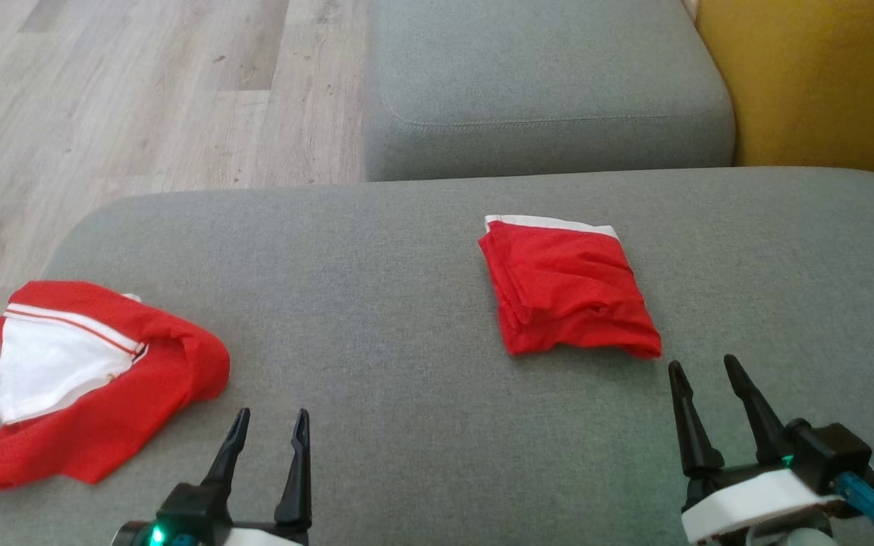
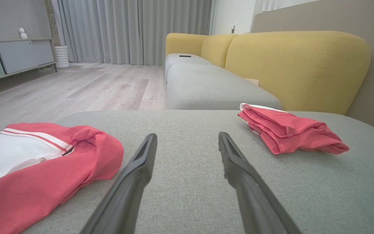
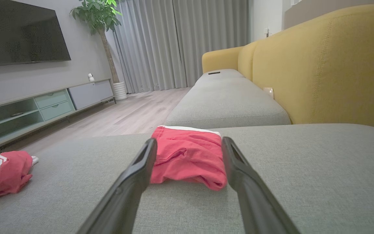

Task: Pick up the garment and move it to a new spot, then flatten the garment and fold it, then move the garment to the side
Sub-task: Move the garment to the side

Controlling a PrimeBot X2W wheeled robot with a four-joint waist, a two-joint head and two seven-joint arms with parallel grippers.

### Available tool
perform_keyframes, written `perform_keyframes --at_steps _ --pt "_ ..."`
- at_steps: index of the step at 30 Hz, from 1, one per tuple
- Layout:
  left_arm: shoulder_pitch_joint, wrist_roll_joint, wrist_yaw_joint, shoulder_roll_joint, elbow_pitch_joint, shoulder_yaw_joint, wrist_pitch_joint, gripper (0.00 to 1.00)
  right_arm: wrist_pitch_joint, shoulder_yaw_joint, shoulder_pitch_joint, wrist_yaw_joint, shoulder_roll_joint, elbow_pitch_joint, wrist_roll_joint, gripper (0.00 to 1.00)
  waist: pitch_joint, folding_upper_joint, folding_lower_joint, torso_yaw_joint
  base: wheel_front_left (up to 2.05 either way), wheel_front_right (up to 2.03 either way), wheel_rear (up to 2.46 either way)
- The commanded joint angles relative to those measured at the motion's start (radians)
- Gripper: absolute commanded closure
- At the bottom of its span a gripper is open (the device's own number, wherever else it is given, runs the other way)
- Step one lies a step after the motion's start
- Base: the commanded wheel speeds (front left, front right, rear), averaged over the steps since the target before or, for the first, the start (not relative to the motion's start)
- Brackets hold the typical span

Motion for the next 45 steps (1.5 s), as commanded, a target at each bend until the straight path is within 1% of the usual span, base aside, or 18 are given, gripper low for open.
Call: perform_keyframes --at_steps 1,10,17,23,25,30,38,41,45 --pt "-0.031 0.008 0.005 -0.004 -0.038 0.027 -0.006 0.0 -0.011 0.013 -0.03 0.007 -0.002 -0.03 -0.005 0.0 0.0 0.0 0.0 0.0 0.0 0.0 0.0" --pt "-0.035 0.023 0.003 -0.004 -0.053 0.029 -0.006 0.0 -0.011 0.008 -0.026 0.007 0.004 -0.016 -0.003 0.0 0.015 0.0 0.0 0.001 0.0 0.0 0.0" --pt "-0.047 0.041 -0.003 -0.004 -0.072 0.024 -0.006 0.0 -0.011 -0.007 -0.031 0.007 0.011 -0.008 0.008 0.0 0.046 0.0 0.0 0.008 0.0 0.0 0.0" --pt "-0.07 0.046 -0.006 -0.004 -0.093 0.014 -0.006 0.0 0.009 -0.007 -0.09 0.007 0.007 0.023 0.037 0.0 0.101 0.0 0.0 0.015 0.0 0.0 0.0" --pt "-0.083 0.046 -0.01 -0.004 -0.096 0.004 -0.006 0.0 0.025 -0.025 -0.134 0.007 0.003 0.042 0.055 0.0 0.124 0.0 0.0 0.022 0.0 0.0 0.0" --pt "-0.139 0.043 -0.017 -0.004 -0.1 -0.018 -0.006 0.0 0.123 -0.064 -0.288 0.007 -0.027 0.116 0.111 0.0 0.206 0.0 0.0 0.046 0.0 0.0 0.0" --pt "-0.222 0.031 -0.025 -0.004 -0.091 -0.051 -0.006 0.0 0.382 -0.115 -0.532 0.007 -0.088 0.307 0.233 0.0 0.299 0.0 0.0 0.08 0.0 0.0 0.0" --pt "-0.247 0.023 -0.025 -0.004 -0.088 -0.065 -0.006 0.0 0.431 -0.117 -0.588 0.007 -0.109 0.368 0.271 0.0 0.326 0.0 0.0 0.095 0.0 0.0 0.0" --pt "-0.273 0.012 -0.022 -0.004 -0.085 -0.079 -0.006 0.0 0.457 -0.106 -0.629 0.007 -0.126 0.435 0.303 0.0 0.354 0.0 0.0 0.111 0.0 0.0 0.0"
